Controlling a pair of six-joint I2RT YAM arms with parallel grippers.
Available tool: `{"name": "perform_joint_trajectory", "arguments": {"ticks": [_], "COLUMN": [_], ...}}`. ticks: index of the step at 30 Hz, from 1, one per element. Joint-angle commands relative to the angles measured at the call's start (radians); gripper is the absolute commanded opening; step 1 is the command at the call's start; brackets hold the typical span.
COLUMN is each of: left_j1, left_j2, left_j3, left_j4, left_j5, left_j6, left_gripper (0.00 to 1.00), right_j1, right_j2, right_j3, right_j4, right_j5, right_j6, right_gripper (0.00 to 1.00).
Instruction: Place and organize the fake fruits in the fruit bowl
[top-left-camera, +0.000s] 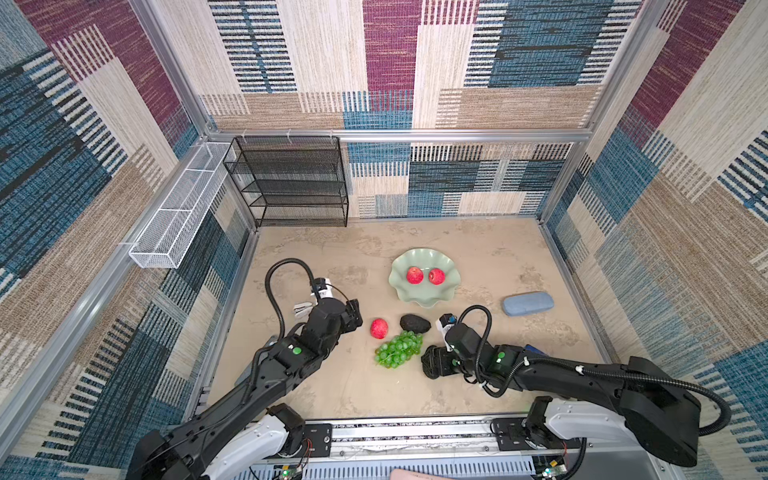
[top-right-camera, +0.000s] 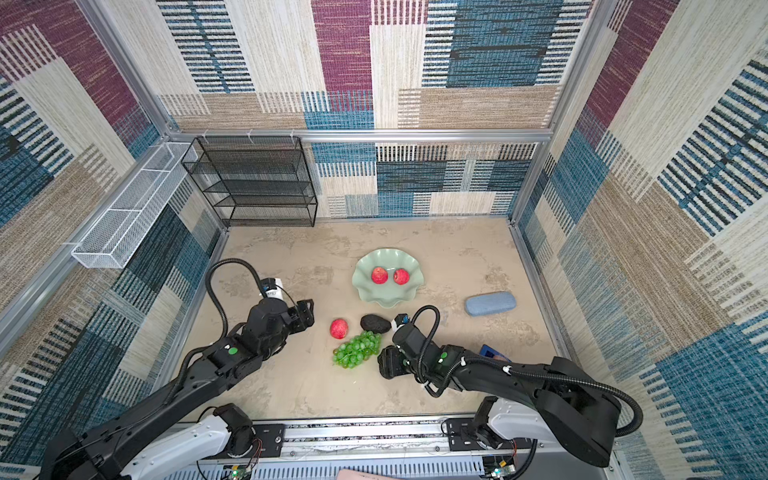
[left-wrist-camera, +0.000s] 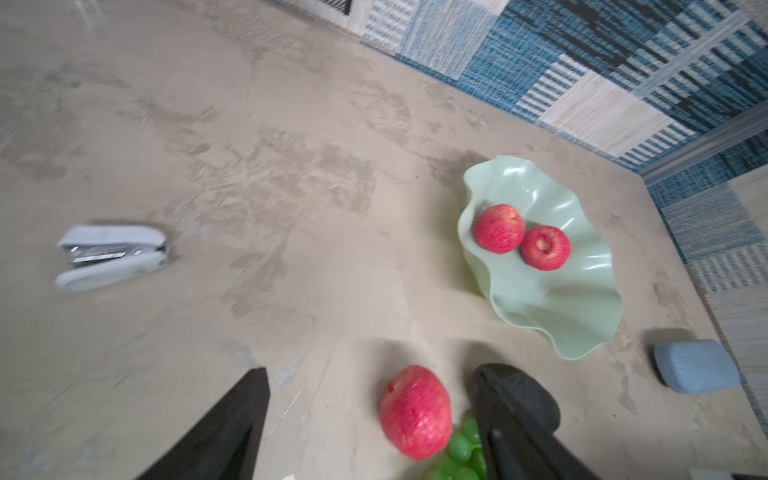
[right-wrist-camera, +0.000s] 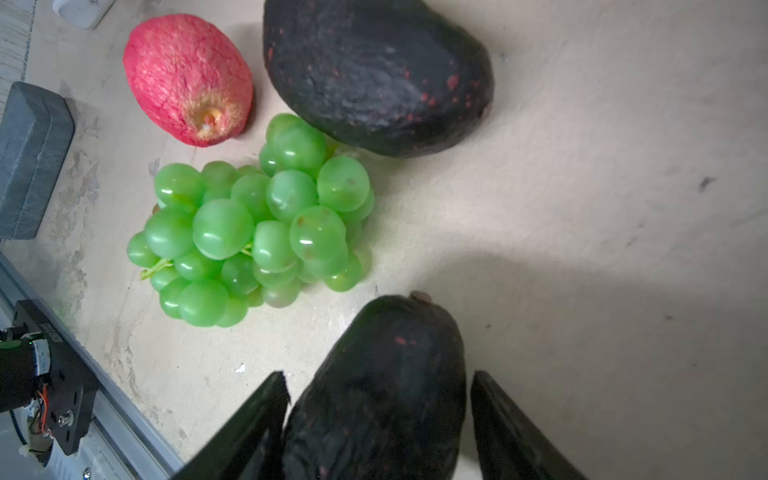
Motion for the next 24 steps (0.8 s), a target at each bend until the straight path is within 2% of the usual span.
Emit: {"name": "perform_joint_trajectory", "arguments": {"ticks": [1,3,7,10,12,15,20,24], "left_j1": [0.003,0.006,0.01,0.012,0.013,0.014,0.015,0.015], "left_j2": [-0.092,-0.126,-0.117,-0.077,-0.046,-0.012,-0.005,-0.021], "left_j3": [-0.062,-0.089,-0.094,-0.079,-0.067,-0.052,-0.034,-0.029], "left_j4": [-0.049,-0.04,-0.011,0.002,0.01,0.012,-0.016,-0.066], "left_j5": [-0.096,-0.104,-0.104,-0.094,-0.078,-0.052,-0.006,0.007], "left_j6": [-0.072,-0.078,-0.075,-0.07,-0.064,-0.064,-0.054,-0.058], "left_gripper": [0.83,0.84,0.85,0.85,0.85,0.85,0.85,0.85], "right_j1": [0.004,0.004,0.004,-0.004,-0.03,-0.123,-0.246,-0.324], "right_j2": [0.0,-0.036,-0.192,-0.289,-0.289,-0.202,0.053,0.243], "right_j3": [-0.013,-0.021,-0.015,0.039,0.084,0.153,0.31,0.413], "right_j4": [0.04,0.011,-0.124,-0.19,-0.168,-0.052,0.122,0.2], "right_j5": [0.009,0.025,0.131,0.245,0.292,0.275,0.22,0.169], "right_j6": [0.033,0.043,0.05,0.014,-0.038,-0.14,-0.297,-0.362], "right_gripper": [0.6,0.54,0.51,0.48,0.47,0.47,0.48,0.48]}}
